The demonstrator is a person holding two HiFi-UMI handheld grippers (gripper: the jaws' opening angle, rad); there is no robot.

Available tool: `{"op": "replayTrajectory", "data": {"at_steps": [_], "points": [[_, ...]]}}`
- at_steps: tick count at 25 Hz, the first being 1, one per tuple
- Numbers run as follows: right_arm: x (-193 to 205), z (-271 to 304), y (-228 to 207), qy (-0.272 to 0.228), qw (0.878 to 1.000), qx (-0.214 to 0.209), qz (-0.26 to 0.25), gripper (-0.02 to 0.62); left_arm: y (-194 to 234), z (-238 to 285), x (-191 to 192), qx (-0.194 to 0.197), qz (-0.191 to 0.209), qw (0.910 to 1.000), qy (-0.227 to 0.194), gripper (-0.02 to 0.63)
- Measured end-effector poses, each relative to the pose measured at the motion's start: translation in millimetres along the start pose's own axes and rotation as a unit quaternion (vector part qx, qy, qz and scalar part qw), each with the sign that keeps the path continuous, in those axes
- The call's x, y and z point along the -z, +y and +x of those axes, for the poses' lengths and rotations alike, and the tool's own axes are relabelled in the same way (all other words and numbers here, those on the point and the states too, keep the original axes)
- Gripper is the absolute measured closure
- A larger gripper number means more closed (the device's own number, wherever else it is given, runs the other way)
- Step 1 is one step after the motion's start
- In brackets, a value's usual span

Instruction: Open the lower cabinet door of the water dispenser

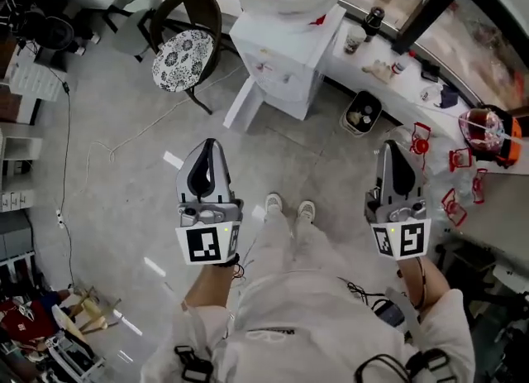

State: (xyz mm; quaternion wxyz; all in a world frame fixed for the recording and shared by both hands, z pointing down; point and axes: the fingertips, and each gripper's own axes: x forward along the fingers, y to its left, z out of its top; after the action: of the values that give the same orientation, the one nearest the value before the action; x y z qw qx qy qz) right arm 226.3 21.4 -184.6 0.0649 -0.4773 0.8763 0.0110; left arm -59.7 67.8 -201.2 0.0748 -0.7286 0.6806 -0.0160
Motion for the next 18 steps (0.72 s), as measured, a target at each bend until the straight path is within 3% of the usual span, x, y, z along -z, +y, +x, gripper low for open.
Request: {"op": "replayTrajectory", "data": {"at_steps": [6,18], "points": [[-33.9,-21.2,10.1,-0.005,1.000,0.019,0.012,0.578,-12.0,-17.2,-35.4,0.021,-0.007,0.9997,-0.011,0.601],[-41.0,-52.8,52.3,0.024,0.999,0.032,0.029,0.579,-13.5,-34.7,-59.8,0.070,-0.012,0.9966,-0.042,0.601]]}}
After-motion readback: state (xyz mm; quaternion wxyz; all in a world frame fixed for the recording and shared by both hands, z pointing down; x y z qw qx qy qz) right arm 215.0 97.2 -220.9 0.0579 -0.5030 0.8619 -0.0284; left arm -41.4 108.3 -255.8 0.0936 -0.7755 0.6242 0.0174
